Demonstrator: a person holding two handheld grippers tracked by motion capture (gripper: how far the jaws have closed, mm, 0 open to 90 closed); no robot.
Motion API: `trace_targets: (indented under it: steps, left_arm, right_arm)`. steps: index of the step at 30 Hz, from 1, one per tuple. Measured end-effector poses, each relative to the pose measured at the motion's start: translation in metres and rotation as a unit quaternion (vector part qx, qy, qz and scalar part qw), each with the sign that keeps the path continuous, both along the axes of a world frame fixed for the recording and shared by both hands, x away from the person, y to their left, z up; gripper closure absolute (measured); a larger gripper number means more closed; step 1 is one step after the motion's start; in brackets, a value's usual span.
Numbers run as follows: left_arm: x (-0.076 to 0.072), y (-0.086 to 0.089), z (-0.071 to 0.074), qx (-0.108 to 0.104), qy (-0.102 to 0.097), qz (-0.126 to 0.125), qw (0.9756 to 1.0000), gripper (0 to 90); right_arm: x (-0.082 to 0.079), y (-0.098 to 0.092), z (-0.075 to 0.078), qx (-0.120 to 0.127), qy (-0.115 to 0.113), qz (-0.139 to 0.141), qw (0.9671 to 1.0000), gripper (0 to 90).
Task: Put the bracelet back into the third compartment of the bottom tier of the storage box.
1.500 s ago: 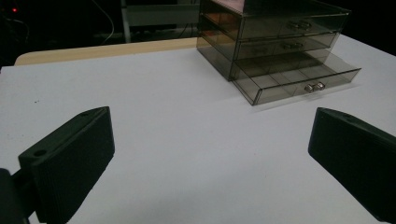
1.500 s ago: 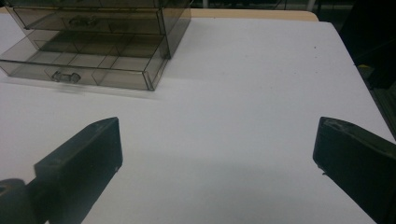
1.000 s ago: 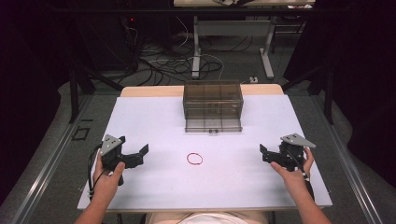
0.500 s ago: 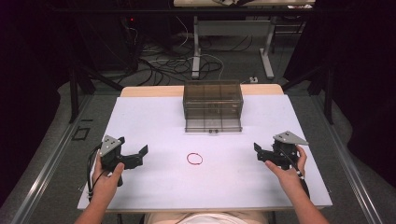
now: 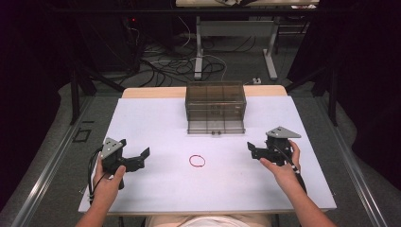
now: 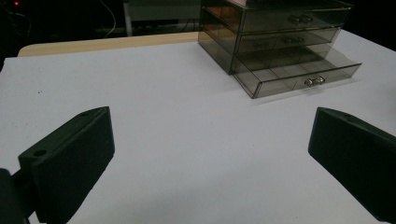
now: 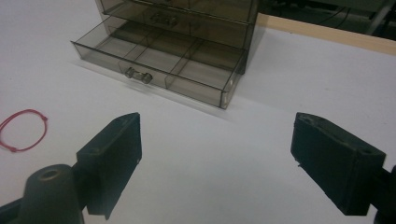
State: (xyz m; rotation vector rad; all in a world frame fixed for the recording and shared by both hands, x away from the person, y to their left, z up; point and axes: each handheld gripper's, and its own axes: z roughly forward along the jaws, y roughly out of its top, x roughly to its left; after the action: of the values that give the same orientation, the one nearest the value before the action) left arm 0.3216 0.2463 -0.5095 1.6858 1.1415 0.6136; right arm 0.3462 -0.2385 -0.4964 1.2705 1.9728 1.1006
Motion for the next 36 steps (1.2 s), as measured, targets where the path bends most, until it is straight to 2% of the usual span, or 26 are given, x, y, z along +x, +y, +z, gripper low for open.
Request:
trace_targets:
  steps: [7,13,21,28,36]
  left_arm:
    - [0.000,0.000,-0.001,0.001,0.000,0.001,1.0000,0.4]
    - [-0.001,0.001,-0.001,0.000,0.002,0.001,1.0000,0.4]
    - [0.000,0.001,-0.001,0.000,0.001,0.001,1.0000,0.4]
    - [0.000,0.000,-0.001,0.001,0.001,-0.001,1.0000,0.4]
    - [0.000,0.000,-0.001,0.001,0.002,-0.002,1.0000,0.4]
  right_arm:
    - [0.009,0.020,0.008,-0.011,0.005,0.025,0.9996,17.6]
    - [0.014,0.037,0.013,-0.011,0.018,0.045,0.9988,19.3]
    - [0.021,0.050,0.018,-0.018,0.030,0.062,0.9975,24.3]
    - [0.027,0.061,0.020,-0.024,0.036,0.072,0.9965,25.7]
    - [0.034,0.073,0.023,-0.035,0.054,0.084,0.9944,27.0]
